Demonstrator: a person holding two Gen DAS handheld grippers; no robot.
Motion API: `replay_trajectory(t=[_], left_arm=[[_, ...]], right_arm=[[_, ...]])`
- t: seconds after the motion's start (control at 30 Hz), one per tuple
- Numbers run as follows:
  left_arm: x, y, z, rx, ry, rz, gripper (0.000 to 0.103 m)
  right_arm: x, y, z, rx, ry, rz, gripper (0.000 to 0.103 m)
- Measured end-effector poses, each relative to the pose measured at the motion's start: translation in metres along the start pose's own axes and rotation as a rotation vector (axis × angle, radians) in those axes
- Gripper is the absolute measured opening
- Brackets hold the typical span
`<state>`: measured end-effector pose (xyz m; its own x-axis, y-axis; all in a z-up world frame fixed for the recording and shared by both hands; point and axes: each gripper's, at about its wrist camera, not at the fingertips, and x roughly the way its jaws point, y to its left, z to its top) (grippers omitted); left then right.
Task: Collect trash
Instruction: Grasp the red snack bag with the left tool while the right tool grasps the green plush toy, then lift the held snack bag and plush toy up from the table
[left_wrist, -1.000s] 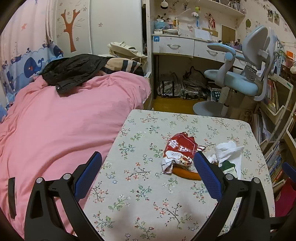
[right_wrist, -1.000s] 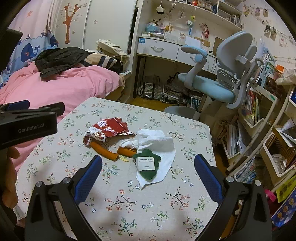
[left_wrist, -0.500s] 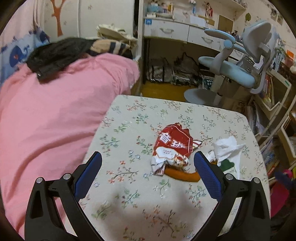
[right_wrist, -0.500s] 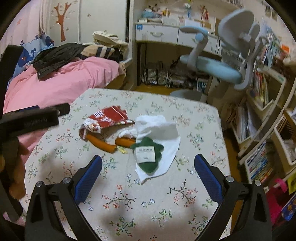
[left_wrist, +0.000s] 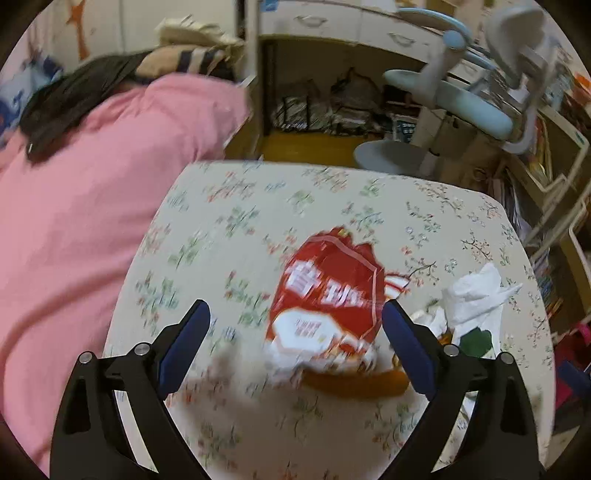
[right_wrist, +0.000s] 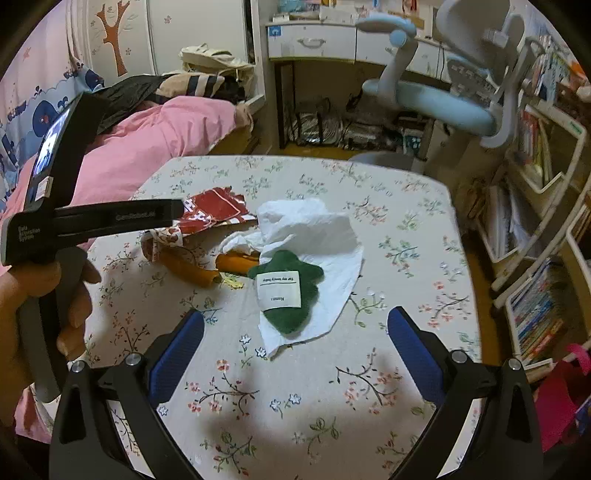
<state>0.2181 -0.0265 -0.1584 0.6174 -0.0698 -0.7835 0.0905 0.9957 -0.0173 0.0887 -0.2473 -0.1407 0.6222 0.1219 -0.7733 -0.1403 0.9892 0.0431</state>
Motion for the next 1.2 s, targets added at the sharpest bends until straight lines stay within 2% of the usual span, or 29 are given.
replay_trajectory(t=[0.13,0.17,0.2,0.23,0.3,0.33,0.37,0.4,0.43,0.5,0.73,0.83,0.87,0.9,0.97,1.0,1.2], left_arm=[[0.012,-0.016,0.006,0.088,0.0,0.036,0.09],[0.017,-0.017,0.006,0.097,0.015,0.031,0.085],[0.022,-0.018,0.006,0.101,0.035,0.022,0.075],[0.03,-0.018,0.005,0.103,0.069,0.001,0.069],[0.036,-0.016,0.002,0.105,0.096,-0.016,0.041],[0.037,-0.015,0.002,0.111,0.095,-0.01,0.035],[0.036,-0.013,0.003,0.11,0.093,-0.01,0.024],[0.033,-0.008,0.006,0.087,0.092,-0.032,0.017],[0.03,-0.003,0.007,0.063,0.09,-0.052,0.014],[0.023,0.006,0.009,0.029,0.08,-0.079,0.001],[-0.028,0.032,0.012,-0.049,0.0,-0.148,0.001],[-0.033,0.037,0.014,-0.072,-0.002,-0.174,0.002],[-0.029,0.036,0.015,-0.072,0.004,-0.174,0.012],[-0.023,0.034,0.017,-0.063,0.023,-0.168,0.039],[-0.013,0.028,0.017,-0.049,0.021,-0.096,0.073],[-0.005,0.023,0.017,-0.031,0.028,-0.075,0.078],[0.039,0.003,0.011,0.043,0.139,-0.027,0.079]], right_arm=[[0.016,0.001,0.005,-0.001,0.014,0.035,0.096],[0.019,0.002,0.006,-0.001,0.016,0.04,0.095],[0.024,0.002,0.008,-0.002,0.025,0.047,0.092],[0.033,0.002,0.009,0.001,0.043,0.065,0.08],[0.046,0.001,0.01,0.019,0.077,0.104,0.069],[0.052,0.001,0.01,0.02,0.091,0.113,0.059],[0.059,0.002,0.009,0.016,0.109,0.106,0.055],[0.062,0.001,0.008,0.016,0.112,0.098,0.052],[0.063,0.0,0.007,0.02,0.113,0.101,0.047],[0.06,-0.005,0.007,0.035,0.111,0.118,0.035],[0.037,-0.01,0.005,0.115,0.074,0.221,0.031],[0.026,-0.007,0.0,0.117,0.069,0.243,0.031],[0.025,-0.006,-0.001,0.117,0.071,0.247,0.031],[0.023,-0.006,-0.003,0.116,0.072,0.249,0.031],[0.021,-0.007,-0.006,0.122,0.078,0.257,0.031],[0.021,-0.01,-0.008,0.131,0.082,0.264,0.031],[0.018,-0.025,-0.005,0.182,0.072,0.307,0.031]])
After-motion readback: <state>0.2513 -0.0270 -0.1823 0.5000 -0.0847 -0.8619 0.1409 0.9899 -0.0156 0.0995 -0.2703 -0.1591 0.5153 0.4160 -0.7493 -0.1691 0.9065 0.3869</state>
